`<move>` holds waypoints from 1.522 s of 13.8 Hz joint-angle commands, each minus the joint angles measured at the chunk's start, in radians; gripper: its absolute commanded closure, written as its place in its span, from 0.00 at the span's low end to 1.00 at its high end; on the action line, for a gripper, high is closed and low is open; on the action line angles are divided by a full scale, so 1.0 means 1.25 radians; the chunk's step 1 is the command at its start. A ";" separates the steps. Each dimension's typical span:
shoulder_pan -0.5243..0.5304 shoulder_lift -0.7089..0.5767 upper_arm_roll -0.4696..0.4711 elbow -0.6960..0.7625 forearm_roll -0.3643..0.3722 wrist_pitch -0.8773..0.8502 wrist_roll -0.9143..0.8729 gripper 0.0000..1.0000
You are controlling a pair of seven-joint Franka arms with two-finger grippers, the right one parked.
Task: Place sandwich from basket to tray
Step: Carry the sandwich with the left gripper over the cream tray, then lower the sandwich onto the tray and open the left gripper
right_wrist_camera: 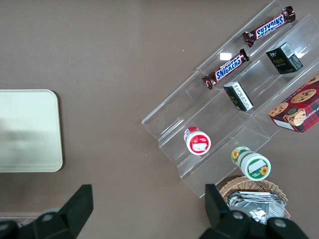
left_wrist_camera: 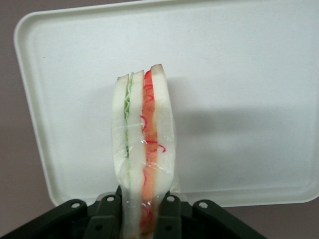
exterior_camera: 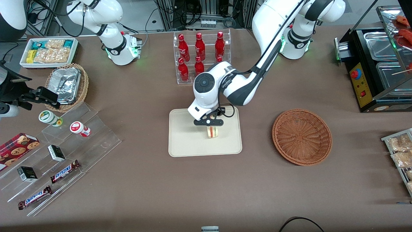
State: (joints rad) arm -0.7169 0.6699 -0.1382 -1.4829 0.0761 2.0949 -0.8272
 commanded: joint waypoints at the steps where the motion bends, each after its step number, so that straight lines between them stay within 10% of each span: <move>1: -0.019 0.042 0.009 0.057 0.015 0.014 -0.027 0.75; 8: -0.038 0.098 0.011 0.067 0.050 0.041 -0.027 0.75; 9: -0.038 0.100 0.011 0.066 0.050 0.040 -0.023 0.67; 11: -0.039 0.099 0.012 0.065 0.051 0.040 -0.021 0.00; 21: 0.018 -0.052 0.015 0.057 0.035 0.002 -0.033 0.00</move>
State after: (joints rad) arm -0.7233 0.6903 -0.1206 -1.3748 0.1215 2.1384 -0.8462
